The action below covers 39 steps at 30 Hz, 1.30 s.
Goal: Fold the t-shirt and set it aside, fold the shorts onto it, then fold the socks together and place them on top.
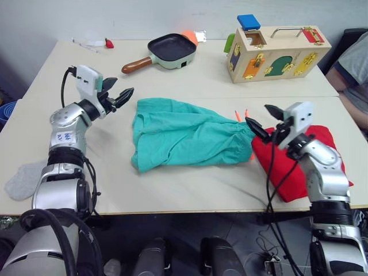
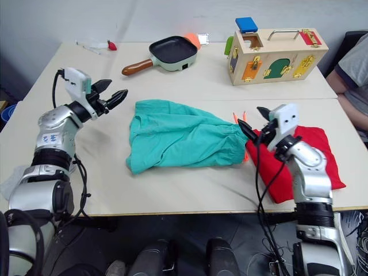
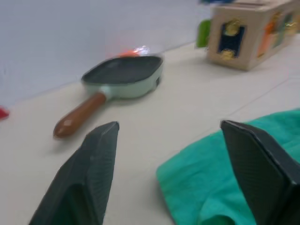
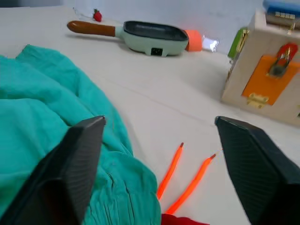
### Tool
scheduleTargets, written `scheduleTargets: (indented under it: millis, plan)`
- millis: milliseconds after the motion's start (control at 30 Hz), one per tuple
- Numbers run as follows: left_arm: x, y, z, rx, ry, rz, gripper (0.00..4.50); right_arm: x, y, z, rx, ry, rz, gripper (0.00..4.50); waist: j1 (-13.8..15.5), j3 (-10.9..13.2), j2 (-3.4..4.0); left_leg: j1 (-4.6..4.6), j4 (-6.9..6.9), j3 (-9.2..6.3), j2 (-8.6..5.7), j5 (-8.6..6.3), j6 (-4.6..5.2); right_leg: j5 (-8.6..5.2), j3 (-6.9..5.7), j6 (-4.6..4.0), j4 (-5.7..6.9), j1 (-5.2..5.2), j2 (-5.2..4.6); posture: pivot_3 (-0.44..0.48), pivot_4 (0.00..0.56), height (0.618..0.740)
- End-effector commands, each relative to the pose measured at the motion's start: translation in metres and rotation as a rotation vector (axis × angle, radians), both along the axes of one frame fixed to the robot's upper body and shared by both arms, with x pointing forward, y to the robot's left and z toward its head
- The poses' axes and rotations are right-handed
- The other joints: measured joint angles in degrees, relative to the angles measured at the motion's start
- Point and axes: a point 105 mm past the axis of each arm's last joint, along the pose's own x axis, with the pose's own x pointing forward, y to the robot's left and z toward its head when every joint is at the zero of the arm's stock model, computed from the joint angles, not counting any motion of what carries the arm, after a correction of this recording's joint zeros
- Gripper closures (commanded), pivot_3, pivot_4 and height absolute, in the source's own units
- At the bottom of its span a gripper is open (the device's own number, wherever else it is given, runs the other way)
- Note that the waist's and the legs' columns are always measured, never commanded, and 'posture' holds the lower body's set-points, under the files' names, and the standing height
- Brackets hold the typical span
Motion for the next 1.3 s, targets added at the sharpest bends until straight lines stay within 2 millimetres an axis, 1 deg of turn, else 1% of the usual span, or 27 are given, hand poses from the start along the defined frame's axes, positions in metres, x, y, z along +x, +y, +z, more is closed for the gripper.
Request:
scheduleTargets:
  millis: [33,100,133,167,200,267,300,367,467,600,667,700,733,767,833,867,900,967,1033,1067,1100,1167,1200,1233,1300]
  plan:
    - [-0.055,-0.033,-0.003,0.221,-0.074,-0.346,0.02,-0.049,0.035,-0.006,-0.184,-0.008,0.352,0.00,-0.34,0.00,0.01,-0.01,-0.01,0.00,0.00,0.00,0.00,0.00,0.01,0.00,-0.02,0.00,0.00,0.000,0.150,0.740]
    - [-0.086,-0.046,-0.029,0.378,-0.028,-0.482,0.02,-0.069,0.045,-0.031,-0.324,0.073,0.464,0.00,-0.54,0.00,0.01,0.00,-0.04,-0.03,0.02,-0.01,-0.01,0.00,0.16,0.00,-0.07,0.03,-0.01,0.000,0.150,0.740]
    - [-0.097,-0.051,-0.039,0.426,-0.010,-0.521,0.02,-0.072,0.047,-0.039,-0.370,0.078,0.474,0.00,-0.55,0.00,0.00,0.02,-0.04,-0.02,0.01,-0.02,0.00,0.00,0.20,0.00,-0.10,0.07,0.00,0.000,0.150,0.740]
    - [-0.105,-0.055,-0.046,0.456,0.000,-0.540,0.02,-0.073,0.049,-0.044,-0.396,0.076,0.469,0.00,-0.52,0.00,0.00,0.06,-0.02,-0.02,0.02,-0.02,0.01,0.00,0.24,0.00,-0.11,0.12,-0.01,0.000,0.150,0.740]
    - [-0.112,-0.060,-0.058,0.494,0.025,-0.552,0.02,-0.071,0.050,-0.052,-0.426,0.077,0.447,0.00,-0.46,0.00,-0.01,0.08,0.06,-0.02,0.03,-0.01,0.03,0.02,0.25,-0.03,-0.12,0.16,-0.02,0.000,0.150,0.740]
    - [-0.118,-0.066,-0.077,0.571,0.049,-0.546,0.02,-0.066,0.053,-0.066,-0.482,0.075,0.408,0.00,-0.44,0.00,0.00,0.16,0.09,-0.01,0.00,0.02,0.10,0.13,0.32,-0.12,-0.31,0.21,-0.10,0.000,0.150,0.740]
    - [-0.115,-0.067,-0.085,0.611,0.051,-0.506,0.02,-0.061,0.052,-0.074,-0.515,0.081,0.372,0.00,-0.42,0.00,0.00,0.24,0.07,-0.03,0.01,0.07,0.10,0.18,0.32,-0.21,-0.39,0.30,-0.10,0.000,0.150,0.740]
    - [-0.103,-0.068,-0.093,0.652,0.029,-0.405,0.02,-0.053,0.051,-0.084,-0.560,0.077,0.308,0.00,-0.14,0.00,0.00,0.41,-0.03,-0.08,0.03,0.06,-0.12,0.25,0.30,-0.33,-0.67,0.55,-0.10,0.000,0.150,0.740]
    - [-0.086,-0.065,-0.098,0.699,0.008,-0.281,0.02,-0.038,0.050,-0.089,-0.602,0.035,0.201,0.00,-0.02,-0.01,0.01,0.41,-0.08,-0.08,0.03,0.12,-0.10,0.42,0.30,-0.37,-0.81,0.60,-0.12,0.000,0.150,0.740]
    - [-0.069,-0.052,-0.104,0.730,0.006,-0.143,0.02,-0.026,0.048,-0.090,-0.643,-0.005,0.123,0.00,-0.15,-0.01,0.01,0.39,-0.08,-0.08,0.06,0.13,-0.04,0.55,0.27,-0.23,-0.63,0.43,-0.11,0.000,0.150,0.740]
    - [-0.064,-0.046,-0.108,0.743,0.012,-0.105,0.00,-0.022,0.049,-0.089,-0.642,-0.010,0.111,0.40,-0.24,-0.02,0.01,0.39,-0.09,-0.08,0.10,0.15,0.00,0.55,0.20,-0.23,-0.66,0.44,-0.07,0.000,0.150,0.740]
    - [-0.062,-0.045,-0.108,0.720,0.027,-0.097,0.00,-0.021,0.050,-0.089,-0.638,-0.013,0.108,0.62,-0.27,-0.02,0.01,0.39,-0.11,-0.08,0.11,0.15,-0.01,0.55,0.19,-0.23,-0.67,0.44,-0.07,0.000,0.150,0.740]
    - [-0.062,-0.044,-0.109,0.683,0.050,-0.092,0.41,-0.019,0.051,-0.088,-0.634,-0.011,0.110,0.95,-0.30,-0.02,0.02,0.39,-0.12,-0.08,0.12,0.15,-0.01,0.55,0.17,-0.23,-0.67,0.45,-0.06,0.000,0.150,0.740]
    - [-0.062,-0.043,-0.109,0.670,0.059,-0.088,0.62,-0.018,0.051,-0.088,-0.633,-0.013,0.111,1.29,-0.34,-0.02,0.02,0.39,-0.12,-0.08,0.13,0.15,0.00,0.55,0.17,-0.23,-0.68,0.46,-0.06,0.000,0.150,0.740]
    - [-0.064,-0.041,-0.112,0.661,0.078,-0.103,1.30,-0.018,0.053,-0.085,-0.617,-0.016,0.125,2.11,-0.43,-0.02,0.01,0.39,-0.11,-0.08,0.13,0.17,0.03,0.55,0.17,-0.23,-0.67,0.46,-0.06,0.000,0.150,0.740]
    - [-0.066,-0.040,-0.113,0.648,0.088,-0.108,1.50,-0.018,0.054,-0.083,-0.598,-0.017,0.134,2.34,-0.45,-0.02,0.02,0.39,-0.11,-0.08,0.13,0.18,0.03,0.55,0.17,-0.23,-0.67,0.46,-0.06,0.000,0.150,0.740]
    - [-0.069,-0.041,-0.114,0.627,0.106,-0.129,1.88,-0.020,0.056,-0.080,-0.560,-0.012,0.157,2.78,-0.47,-0.02,0.02,0.40,-0.11,-0.08,0.13,0.18,0.03,0.55,0.18,-0.23,-0.66,0.46,-0.06,0.000,0.150,0.740]
    - [-0.078,-0.043,-0.115,0.587,0.130,-0.179,2.55,-0.025,0.056,-0.077,-0.507,0.009,0.188,3.50,-0.57,-0.02,0.02,0.40,-0.11,-0.08,0.17,0.16,0.02,0.55,0.17,-0.24,-0.67,0.46,-0.05,0.000,0.150,0.740]
    - [-0.097,-0.047,-0.120,0.567,0.168,-0.284,3.19,-0.035,0.054,-0.075,-0.456,0.038,0.244,4.19,-0.56,-0.03,0.03,0.39,-0.12,-0.08,0.20,0.15,0.00,0.55,0.17,-0.24,-0.70,0.45,-0.02,0.000,0.150,0.740]
    - [-0.105,-0.046,-0.123,0.570,0.187,-0.320,3.53,-0.040,0.049,-0.076,-0.460,0.044,0.255,4.50,-0.53,-0.02,0.03,0.39,-0.13,-0.08,0.22,0.14,-0.01,0.55,0.17,-0.24,-0.72,0.45,-0.02,0.000,0.150,0.740]
    - [-0.115,-0.045,-0.126,0.572,0.208,-0.358,3.86,-0.046,0.044,-0.077,-0.456,0.062,0.271,4.50,-0.48,-0.03,0.03,0.38,-0.14,-0.10,0.23,0.13,-0.01,0.55,0.15,-0.25,-0.75,0.45,-0.02,0.000,0.150,0.740]
    - [-0.126,-0.042,-0.128,0.581,0.225,-0.380,4.48,-0.056,0.036,-0.081,-0.452,0.096,0.297,4.50,-0.44,-0.03,0.03,0.38,-0.19,-0.11,0.23,0.09,0.03,0.54,0.13,-0.25,-0.87,0.51,-0.02,0.000,0.150,0.740]
    - [-0.132,-0.040,-0.129,0.575,0.236,-0.391,4.48,-0.062,0.031,-0.084,-0.456,0.116,0.311,4.50,-0.41,-0.03,0.03,0.38,-0.19,-0.11,0.23,0.06,0.07,0.54,0.13,-0.25,-0.94,0.55,-0.03,0.000,0.150,0.740]
    - [-0.137,-0.039,-0.129,0.571,0.238,-0.396,4.48,-0.072,0.028,-0.087,-0.457,0.150,0.349,4.50,-0.36,-0.02,0.04,0.40,-0.19,-0.11,0.22,0.03,0.11,0.54,0.13,-0.25,-1.03,0.61,-0.04,0.000,0.150,0.740]
    - [-0.150,-0.041,-0.127,0.540,0.248,-0.411,4.48,-0.084,0.019,-0.091,-0.479,0.186,0.366,4.50,-0.36,-0.01,0.06,0.42,-0.19,-0.14,0.22,-0.06,0.17,0.55,0.11,-0.25,-1.21,0.72,-0.06,0.000,0.150,0.740]
